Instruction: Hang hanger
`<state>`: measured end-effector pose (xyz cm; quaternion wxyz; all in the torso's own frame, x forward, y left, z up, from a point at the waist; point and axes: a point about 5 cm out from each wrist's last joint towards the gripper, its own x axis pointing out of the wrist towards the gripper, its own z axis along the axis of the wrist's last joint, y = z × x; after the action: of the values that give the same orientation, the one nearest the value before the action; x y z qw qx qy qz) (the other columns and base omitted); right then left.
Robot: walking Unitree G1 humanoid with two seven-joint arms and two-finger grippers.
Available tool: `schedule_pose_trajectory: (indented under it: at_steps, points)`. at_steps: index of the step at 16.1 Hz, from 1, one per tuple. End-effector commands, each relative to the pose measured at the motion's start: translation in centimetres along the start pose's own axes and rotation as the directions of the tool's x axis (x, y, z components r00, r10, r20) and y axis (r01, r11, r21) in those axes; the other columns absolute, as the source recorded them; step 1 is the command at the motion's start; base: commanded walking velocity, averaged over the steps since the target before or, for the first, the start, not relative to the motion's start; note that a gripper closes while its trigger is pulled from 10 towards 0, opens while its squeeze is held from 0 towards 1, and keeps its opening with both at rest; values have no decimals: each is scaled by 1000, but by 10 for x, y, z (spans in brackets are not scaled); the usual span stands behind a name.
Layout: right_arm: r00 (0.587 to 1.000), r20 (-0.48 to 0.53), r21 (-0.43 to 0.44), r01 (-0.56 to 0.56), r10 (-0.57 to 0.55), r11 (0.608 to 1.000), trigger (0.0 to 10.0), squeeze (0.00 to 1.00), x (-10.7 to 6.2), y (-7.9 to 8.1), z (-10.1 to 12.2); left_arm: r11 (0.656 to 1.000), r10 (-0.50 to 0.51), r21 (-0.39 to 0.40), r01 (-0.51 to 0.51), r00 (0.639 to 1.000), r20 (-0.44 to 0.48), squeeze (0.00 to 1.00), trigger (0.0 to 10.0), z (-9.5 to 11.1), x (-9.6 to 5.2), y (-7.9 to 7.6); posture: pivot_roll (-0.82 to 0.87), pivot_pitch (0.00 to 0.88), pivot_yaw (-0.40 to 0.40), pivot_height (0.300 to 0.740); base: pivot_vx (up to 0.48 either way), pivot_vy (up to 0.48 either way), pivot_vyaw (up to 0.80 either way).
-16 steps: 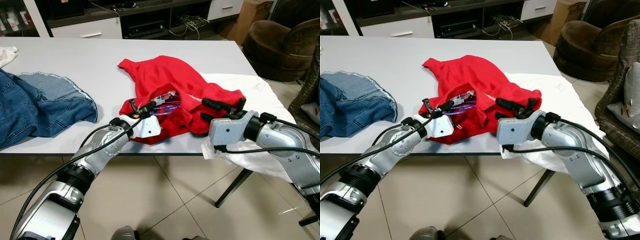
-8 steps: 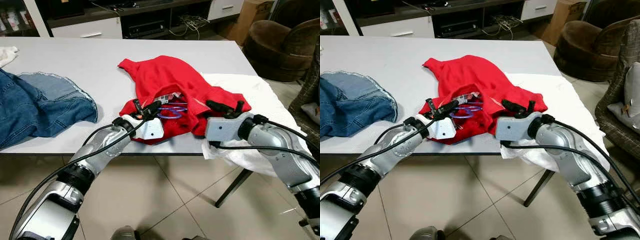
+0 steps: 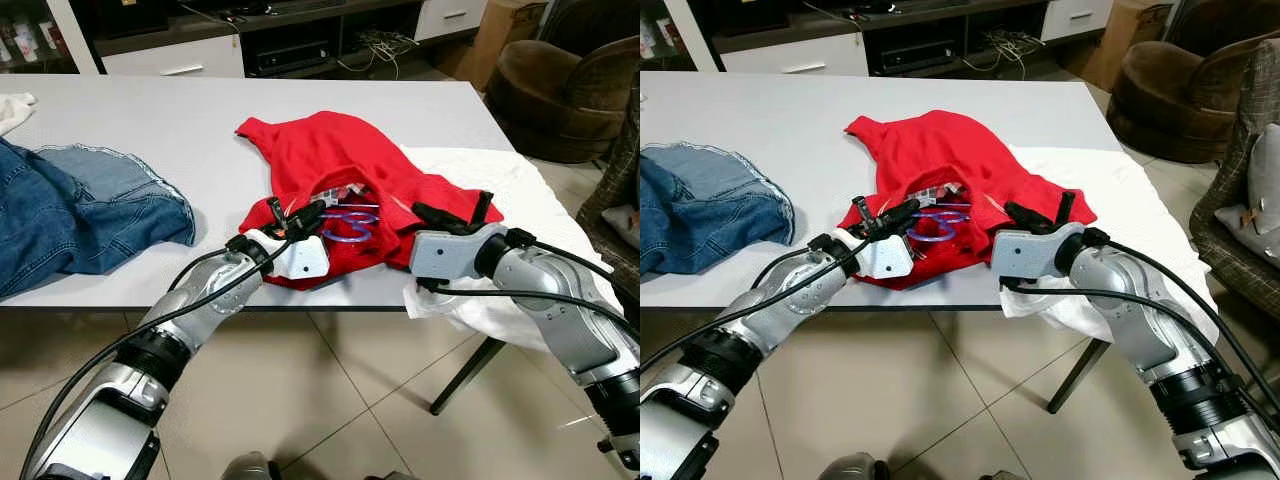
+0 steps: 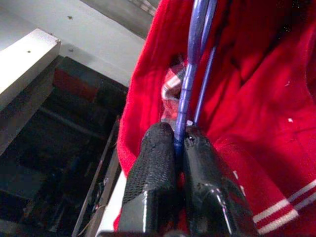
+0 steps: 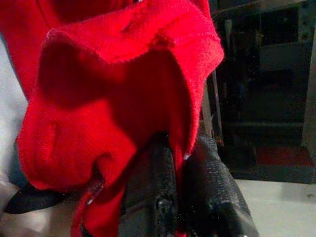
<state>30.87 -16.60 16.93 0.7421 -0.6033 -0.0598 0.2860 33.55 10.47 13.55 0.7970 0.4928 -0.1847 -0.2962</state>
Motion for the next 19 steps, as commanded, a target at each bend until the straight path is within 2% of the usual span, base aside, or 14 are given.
schedule_pose_trajectory:
  at_steps: [1,2,3,8,9,10,11,15,17,18,19]
  points:
    - [1000,-6,-1,-1,1,1000,0,0,2,-1,-1,999,50,-24,-49,997,64,78,10000,11,4,9,45,13,-6,740,0,0,0]
    - [1000,-6,0,2,-2,1000,0,0,2,-1,-1,999,35,-35,-33,997,74,580,10000,12,3,9,48,12,-8,740,0,0,0]
    - [1000,-6,1,6,-6,1000,0,0,2,-2,-2,999,28,-42,-24,996,79,1000,10000,12,2,9,48,11,-7,740,0,0,0]
    - [999,-22,35,44,-43,998,0,0,2,-4,-5,995,95,-8,-95,993,66,1000,10000,10,3,17,47,10,-5,740,0,0,0]
    - [998,-28,60,61,-59,996,0,0,3,-6,-6,993,114,-8,-114,991,68,792,10000,10,4,20,46,10,-3,740,0,0,0]
    - [996,-41,88,82,-79,993,0,0,4,-7,-7,992,126,-11,-126,989,74,114,10000,11,4,22,46,10,-3,740,0,0,0]
    - [995,-56,107,93,-88,990,0,0,4,-6,-9,990,139,-6,-139,987,83,0,10000,12,4,23,46,10,-3,740,0,0,0]
    - [985,-127,153,135,-116,979,0,0,4,-7,-21,982,190,-7,-190,975,111,0,10000,13,1,30,50,12,-2,740,0,0,0]
    - [981,-152,155,147,-123,977,0,0,4,-7,-25,987,157,22,-161,980,125,20,10000,12,-2,28,51,12,-2,740,0,0,0]
    - [979,-160,156,152,-126,976,0,0,4,-7,-27,988,147,33,-153,981,127,329,10000,11,-4,28,52,11,-3,740,0,0,0]
    - [977,-167,158,158,-132,975,0,0,4,-8,-28,986,156,38,-162,979,129,851,10000,11,-5,29,51,10,-5,740,0,0,0]
